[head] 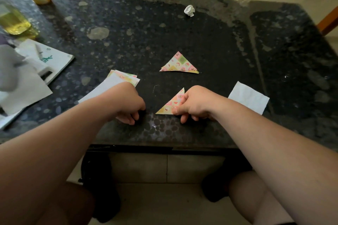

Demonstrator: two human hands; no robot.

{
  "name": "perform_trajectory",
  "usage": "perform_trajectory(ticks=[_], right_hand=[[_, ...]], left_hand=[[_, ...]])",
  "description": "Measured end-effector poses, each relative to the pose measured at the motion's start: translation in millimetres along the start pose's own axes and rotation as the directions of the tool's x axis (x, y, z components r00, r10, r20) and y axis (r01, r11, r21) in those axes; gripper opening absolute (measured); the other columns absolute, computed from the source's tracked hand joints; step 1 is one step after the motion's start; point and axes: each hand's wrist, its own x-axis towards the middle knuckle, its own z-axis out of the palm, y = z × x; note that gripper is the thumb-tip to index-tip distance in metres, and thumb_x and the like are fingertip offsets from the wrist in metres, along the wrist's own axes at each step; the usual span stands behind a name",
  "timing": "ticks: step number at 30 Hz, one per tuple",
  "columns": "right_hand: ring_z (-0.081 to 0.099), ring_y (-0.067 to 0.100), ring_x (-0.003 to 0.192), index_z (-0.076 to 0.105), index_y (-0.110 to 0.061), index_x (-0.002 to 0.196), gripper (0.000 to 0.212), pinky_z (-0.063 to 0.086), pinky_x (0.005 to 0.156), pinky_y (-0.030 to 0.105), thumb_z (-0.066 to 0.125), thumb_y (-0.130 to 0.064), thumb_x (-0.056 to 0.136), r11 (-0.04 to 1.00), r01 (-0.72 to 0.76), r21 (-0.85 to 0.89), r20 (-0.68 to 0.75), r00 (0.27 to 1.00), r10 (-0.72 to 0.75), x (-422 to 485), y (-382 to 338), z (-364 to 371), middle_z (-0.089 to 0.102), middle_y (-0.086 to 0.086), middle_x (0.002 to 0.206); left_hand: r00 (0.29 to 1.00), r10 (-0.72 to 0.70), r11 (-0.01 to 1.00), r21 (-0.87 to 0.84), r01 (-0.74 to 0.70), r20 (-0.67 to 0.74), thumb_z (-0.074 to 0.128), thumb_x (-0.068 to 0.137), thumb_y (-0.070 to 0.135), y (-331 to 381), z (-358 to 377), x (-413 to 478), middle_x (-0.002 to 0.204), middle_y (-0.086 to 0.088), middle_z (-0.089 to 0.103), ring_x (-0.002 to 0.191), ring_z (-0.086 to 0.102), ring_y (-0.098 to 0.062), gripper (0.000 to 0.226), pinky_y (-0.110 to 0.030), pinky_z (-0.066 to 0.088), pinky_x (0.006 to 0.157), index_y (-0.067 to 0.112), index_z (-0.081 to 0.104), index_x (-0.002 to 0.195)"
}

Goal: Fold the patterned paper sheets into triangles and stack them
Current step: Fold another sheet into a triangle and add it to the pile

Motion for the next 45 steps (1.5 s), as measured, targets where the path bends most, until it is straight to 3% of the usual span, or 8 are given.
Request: perform_trajectory(ticks=[4, 9, 21, 25, 27, 31, 40, 45], right_hand=[[0.05, 0.011, 0.045, 0.074, -0.014, 0.096, 0.019, 0.04, 0.05, 0.026, 0.076, -0.033, 0.093, 0.999, 0.021, -0.035, 0.006, 1.0, -0.02, 2, 2, 0, 0.078, 0.001, 0.075], [0.051, 0.012, 0.046, 0.076, -0.015, 0.093, 0.017, 0.042, 0.052, 0.026, 0.076, -0.032, 0.092, 0.995, 0.053, -0.083, 0.021, 0.998, -0.051, -2, 6, -4, 0.078, 0.001, 0.075], [0.043, 0.012, 0.046, 0.073, -0.015, 0.084, 0.015, 0.033, 0.053, 0.024, 0.075, -0.027, 0.093, 0.978, -0.178, -0.112, 0.055, 0.981, 0.185, -7, 24, -35, 0.075, 0.004, 0.07], [0.057, 0.012, 0.055, 0.071, -0.017, 0.083, 0.013, 0.042, 0.049, 0.025, 0.082, -0.024, 0.087, 0.994, 0.11, -0.006, -0.116, 0.987, -0.11, -9, 19, -37, 0.076, 0.001, 0.075], [0.066, 0.007, 0.076, 0.068, -0.026, 0.094, 0.025, 0.047, 0.061, 0.022, 0.087, -0.033, 0.08, 0.955, 0.268, -0.13, -0.216, 0.932, -0.291, -12, 12, -33, 0.073, -0.008, 0.089], [0.061, 0.004, 0.094, 0.058, -0.04, 0.118, 0.058, 0.052, 0.076, 0.024, 0.091, -0.045, 0.071, 0.878, 0.306, -0.368, -0.073, 0.932, -0.356, -11, 4, -14, 0.06, -0.018, 0.106], [0.06, 0.012, 0.091, 0.06, -0.035, 0.078, 0.022, 0.051, 0.075, 0.03, 0.076, -0.021, 0.087, 0.826, 0.366, -0.429, -0.093, 0.892, -0.443, -12, 13, -3, 0.056, -0.014, 0.093], [0.059, 0.014, 0.096, 0.074, -0.025, 0.087, 0.007, 0.055, 0.085, 0.041, 0.076, -0.018, 0.085, 0.765, 0.483, -0.426, -0.181, 0.783, -0.595, -9, 27, -1, 0.057, -0.01, 0.098]], left_hand=[[0.994, 0.099, 0.992, -0.078, -0.103, -0.052, 0.069, 0.095, 0.036, 8, 14, -3, 0.071, -0.013, 0.068, 0.049, 0.065, -0.021, 0.032, -0.029, 0.054, 0.046, 0.006, 0.061, 0.089], [0.972, 0.224, 0.963, 0.172, -0.209, -0.073, 0.081, 0.083, 0.042, 17, 27, -3, 0.055, 0.001, 0.066, 0.047, 0.065, -0.017, 0.029, -0.028, 0.054, 0.052, 0.018, 0.065, 0.083], [0.99, 0.141, 0.982, 0.12, -0.142, 0.021, 0.082, 0.084, 0.04, 18, 22, 1, 0.069, -0.004, 0.072, 0.054, 0.068, -0.019, 0.031, -0.026, 0.052, 0.05, 0.012, 0.067, 0.081], [0.96, 0.277, 0.939, 0.226, -0.26, -0.045, 0.085, 0.079, 0.043, 13, 28, -1, 0.074, 0.005, 0.071, 0.067, 0.068, -0.013, 0.024, -0.028, 0.052, 0.061, 0.025, 0.069, 0.082], [0.947, 0.317, 0.925, 0.237, -0.298, -0.046, 0.088, 0.075, 0.042, 12, 31, -2, 0.078, 0.009, 0.07, 0.073, 0.066, -0.011, 0.024, -0.03, 0.055, 0.066, 0.029, 0.068, 0.081], [0.942, 0.333, 0.927, 0.195, -0.321, -0.034, 0.088, 0.077, 0.032, 13, 33, -3, 0.079, 0.01, 0.069, 0.074, 0.065, -0.009, 0.02, -0.025, 0.05, 0.063, 0.03, 0.068, 0.075], [0.898, 0.438, 0.896, 0.087, -0.435, -0.028, 0.084, 0.078, 0.023, 5, 28, -10, 0.077, 0.017, 0.07, 0.071, 0.065, 0.001, 0.022, -0.015, 0.045, 0.059, 0.034, 0.068, 0.086], [0.937, 0.345, 0.921, -0.176, -0.349, -0.053, 0.062, 0.093, 0.014, 12, 25, -11, 0.084, 0.006, 0.073, 0.077, 0.067, -0.012, 0.023, -0.027, 0.054, 0.063, 0.031, 0.076, 0.085]])
